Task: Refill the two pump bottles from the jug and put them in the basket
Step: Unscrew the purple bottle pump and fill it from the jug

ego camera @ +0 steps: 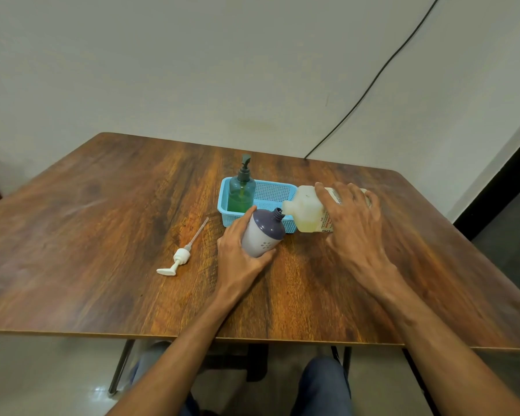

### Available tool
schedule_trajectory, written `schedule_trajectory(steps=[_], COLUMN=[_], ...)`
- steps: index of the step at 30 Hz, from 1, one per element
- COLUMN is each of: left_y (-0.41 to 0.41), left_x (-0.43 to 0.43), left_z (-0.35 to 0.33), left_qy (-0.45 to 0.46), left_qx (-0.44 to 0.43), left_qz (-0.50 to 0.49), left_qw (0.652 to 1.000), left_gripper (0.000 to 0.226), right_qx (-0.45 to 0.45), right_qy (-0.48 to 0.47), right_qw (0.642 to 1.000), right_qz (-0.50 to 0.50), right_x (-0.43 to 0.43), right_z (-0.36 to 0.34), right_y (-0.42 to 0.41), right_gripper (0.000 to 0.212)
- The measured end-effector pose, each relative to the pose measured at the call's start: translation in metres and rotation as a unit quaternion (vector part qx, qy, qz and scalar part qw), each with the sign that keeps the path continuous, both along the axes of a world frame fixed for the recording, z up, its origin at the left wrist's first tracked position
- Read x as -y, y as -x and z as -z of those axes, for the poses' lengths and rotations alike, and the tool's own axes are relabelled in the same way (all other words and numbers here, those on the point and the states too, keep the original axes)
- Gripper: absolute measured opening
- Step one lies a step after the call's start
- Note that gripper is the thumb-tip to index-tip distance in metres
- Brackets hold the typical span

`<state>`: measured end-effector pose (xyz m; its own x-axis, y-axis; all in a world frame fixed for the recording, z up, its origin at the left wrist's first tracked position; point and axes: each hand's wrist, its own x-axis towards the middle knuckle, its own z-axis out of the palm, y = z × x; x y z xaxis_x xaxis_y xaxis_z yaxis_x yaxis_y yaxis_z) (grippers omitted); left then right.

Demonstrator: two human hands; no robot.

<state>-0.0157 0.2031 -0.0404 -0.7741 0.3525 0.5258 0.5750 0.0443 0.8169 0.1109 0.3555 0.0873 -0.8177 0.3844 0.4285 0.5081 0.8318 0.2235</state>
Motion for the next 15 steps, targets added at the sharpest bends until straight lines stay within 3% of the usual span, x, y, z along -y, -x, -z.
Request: schedule_trajectory(steps=[15], left_y=[0.0032], left_x=[-0.0016], left_z=[0.0045], left_qy=[-0.006], left_qx=[0.002], left_qz=[-0.005], left_qw=[1.0], left_gripper=[0.091], right_qx=[0.018], right_qy=[-0.012], right_qw=[1.0], right_qz=[0.005], right_x=[0.0044], right_z=[-0.0074], right_y=[-0.0018], right_gripper=[0.1])
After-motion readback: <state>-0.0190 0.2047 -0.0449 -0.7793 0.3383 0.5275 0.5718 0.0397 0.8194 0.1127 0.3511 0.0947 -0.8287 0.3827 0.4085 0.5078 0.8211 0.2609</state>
